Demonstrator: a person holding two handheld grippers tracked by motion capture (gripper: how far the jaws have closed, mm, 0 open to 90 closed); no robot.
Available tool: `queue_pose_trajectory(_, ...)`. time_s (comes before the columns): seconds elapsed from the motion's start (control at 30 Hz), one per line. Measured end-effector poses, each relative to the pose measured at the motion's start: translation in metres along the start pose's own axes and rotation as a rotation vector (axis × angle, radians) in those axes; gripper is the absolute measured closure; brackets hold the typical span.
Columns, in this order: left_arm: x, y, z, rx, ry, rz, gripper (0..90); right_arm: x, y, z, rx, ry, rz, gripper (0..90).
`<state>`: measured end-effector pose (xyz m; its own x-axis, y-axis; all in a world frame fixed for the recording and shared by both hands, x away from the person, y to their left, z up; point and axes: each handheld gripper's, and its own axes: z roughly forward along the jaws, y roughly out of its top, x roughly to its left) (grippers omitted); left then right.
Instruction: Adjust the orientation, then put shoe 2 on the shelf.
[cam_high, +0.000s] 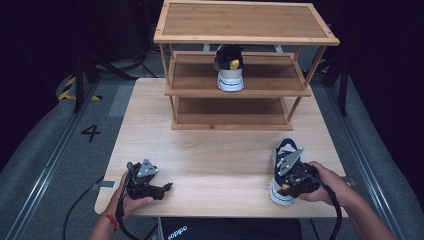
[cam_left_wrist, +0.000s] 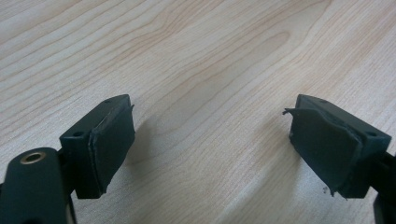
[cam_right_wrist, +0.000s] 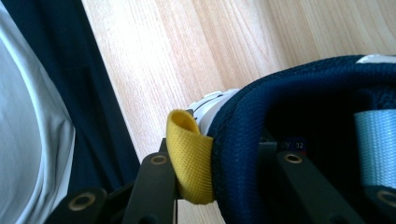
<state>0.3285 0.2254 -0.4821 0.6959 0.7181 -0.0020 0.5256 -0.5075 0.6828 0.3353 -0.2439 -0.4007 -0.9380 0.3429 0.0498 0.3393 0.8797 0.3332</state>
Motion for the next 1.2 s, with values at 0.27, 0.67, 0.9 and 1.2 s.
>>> queue_pose_trajectory(0.27, 0.000, 0.001, 0.001, 0.004, -0.010, -0.014, 14.4, 0.008, 0.003, -0.011, -0.009, -0.006, -0.065, 70.5)
queue_pose_trajectory(0.67, 0.001, 0.001, 0.001, 0.002, -0.007, -0.004, 14.5, 0.013, 0.022, -0.045, -0.021, -0.053, -0.144, 70.6)
queue_pose_trajectory(0.9, 0.000, 0.001, 0.001, 0.002, -0.005, -0.006, 14.6, 0.014, 0.034, -0.074, -0.042, -0.108, -0.228, 70.5)
queue_pose_trajectory(1.2, 0.000, 0.001, 0.002, -0.001, -0.008, -0.013, 14.6, 0.009, 0.058, -0.118, -0.068, -0.185, -0.290, 70.5)
